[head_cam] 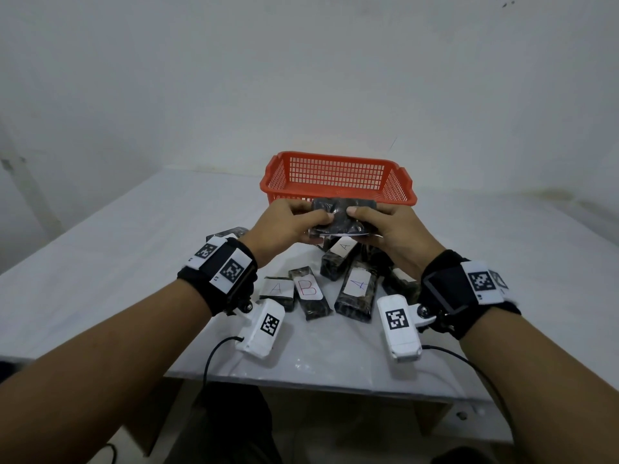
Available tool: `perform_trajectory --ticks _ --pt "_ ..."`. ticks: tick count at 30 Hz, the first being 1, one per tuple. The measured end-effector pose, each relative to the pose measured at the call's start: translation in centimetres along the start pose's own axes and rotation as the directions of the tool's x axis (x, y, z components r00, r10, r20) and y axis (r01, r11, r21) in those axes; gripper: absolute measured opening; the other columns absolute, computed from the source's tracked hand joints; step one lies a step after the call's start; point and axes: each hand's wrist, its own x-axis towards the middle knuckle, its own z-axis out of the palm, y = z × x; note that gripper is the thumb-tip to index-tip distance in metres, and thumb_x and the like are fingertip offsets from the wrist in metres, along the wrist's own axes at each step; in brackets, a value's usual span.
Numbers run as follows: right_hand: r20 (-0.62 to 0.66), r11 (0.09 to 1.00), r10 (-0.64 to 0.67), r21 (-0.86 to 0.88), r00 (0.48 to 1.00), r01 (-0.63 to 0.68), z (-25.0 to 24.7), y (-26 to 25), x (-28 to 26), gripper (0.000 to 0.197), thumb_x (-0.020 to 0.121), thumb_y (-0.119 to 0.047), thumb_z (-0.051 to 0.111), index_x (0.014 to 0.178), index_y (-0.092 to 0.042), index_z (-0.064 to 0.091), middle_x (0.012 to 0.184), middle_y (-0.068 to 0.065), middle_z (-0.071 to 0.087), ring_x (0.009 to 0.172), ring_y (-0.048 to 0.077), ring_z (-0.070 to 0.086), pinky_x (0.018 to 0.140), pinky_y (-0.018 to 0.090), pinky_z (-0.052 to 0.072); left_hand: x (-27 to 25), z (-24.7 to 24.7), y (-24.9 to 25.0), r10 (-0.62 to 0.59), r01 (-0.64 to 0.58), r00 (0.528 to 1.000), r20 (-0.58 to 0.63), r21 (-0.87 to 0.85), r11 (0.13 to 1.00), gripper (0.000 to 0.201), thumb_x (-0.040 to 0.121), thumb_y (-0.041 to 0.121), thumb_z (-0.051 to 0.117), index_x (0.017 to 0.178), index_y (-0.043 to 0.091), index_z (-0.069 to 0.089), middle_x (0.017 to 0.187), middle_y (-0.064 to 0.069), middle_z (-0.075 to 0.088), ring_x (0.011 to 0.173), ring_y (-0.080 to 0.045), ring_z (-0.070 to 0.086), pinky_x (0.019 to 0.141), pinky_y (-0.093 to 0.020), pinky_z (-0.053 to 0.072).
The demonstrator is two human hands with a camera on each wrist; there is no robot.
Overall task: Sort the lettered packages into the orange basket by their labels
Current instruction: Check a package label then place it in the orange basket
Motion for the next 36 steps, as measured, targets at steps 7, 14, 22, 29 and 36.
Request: perform_trajectory --ticks 7,14,22,29,36 --pt "0.083 1.000 -0.020 0.020 0.996 0.019 -0.42 -0.07 -0.44 0.031 0.091 -0.007 0.075 0.119 0.005 0.071 0.119 0.020 0.075 0.108 0.031 0.074 0.098 0.038 0.059 -0.14 -0.19 -0.22 -0.017 0.017 1.000 -0.014 0.001 1.000 0.024 0.097 0.014 0.069 0.112 -0.004 0.073 0.117 -0.026 0.072 0.113 -0.038 0.070 0.094 -0.044 0.062" --pt "0.061 0.999 -0.041 0.010 0.997 0.040 -0.72 0.09 -0.41 0.030 0.090 0.002 0.073 0.120 0.007 0.069 0.121 0.023 0.073 0.115 0.038 0.071 0.095 0.033 0.059 -0.54 0.17 0.01 -0.001 0.002 1.000 0.031 -0.046 0.999 0.028 0.095 0.012 0.072 0.120 0.000 0.071 0.117 -0.016 0.076 0.107 -0.026 0.075 0.088 -0.033 0.062" --pt "0.040 0.991 -0.098 -0.092 0.994 0.101 -0.21 0.49 -0.65 0.028 0.086 -0.018 0.083 0.113 -0.010 0.077 0.108 0.009 0.080 0.102 0.026 0.077 0.103 0.047 0.057 -0.94 0.28 0.05 0.012 -0.011 0.999 0.046 -0.012 1.000 0.029 0.093 0.015 0.075 0.119 0.004 0.072 0.113 -0.012 0.078 0.104 -0.023 0.076 0.088 -0.032 0.062" --pt "0.081 0.999 -0.040 -0.033 0.996 0.042 -0.45 0.56 -0.54 0.028 0.086 -0.006 0.080 0.113 -0.005 0.074 0.112 0.014 0.078 0.106 0.031 0.076 0.105 0.048 0.056 -0.95 -0.16 -0.50 0.012 -0.012 1.000 -0.027 0.010 1.000 0.014 0.094 0.009 0.072 0.108 0.008 0.074 0.103 -0.007 0.078 0.096 -0.018 0.077 0.082 -0.029 0.063" --pt "0.069 0.999 -0.010 0.046 0.998 0.007 -0.35 0.09 -0.40 0.056 0.077 -0.004 0.086 0.128 -0.002 0.065 0.127 0.018 0.071 0.112 0.029 0.073 0.100 0.044 0.059 -0.83 -0.48 -0.17 0.083 -0.079 0.995 -0.048 0.085 0.993 0.039 0.087 0.000 0.077 0.124 0.005 0.069 0.115 -0.014 0.075 0.106 -0.025 0.074 0.087 -0.027 0.062"
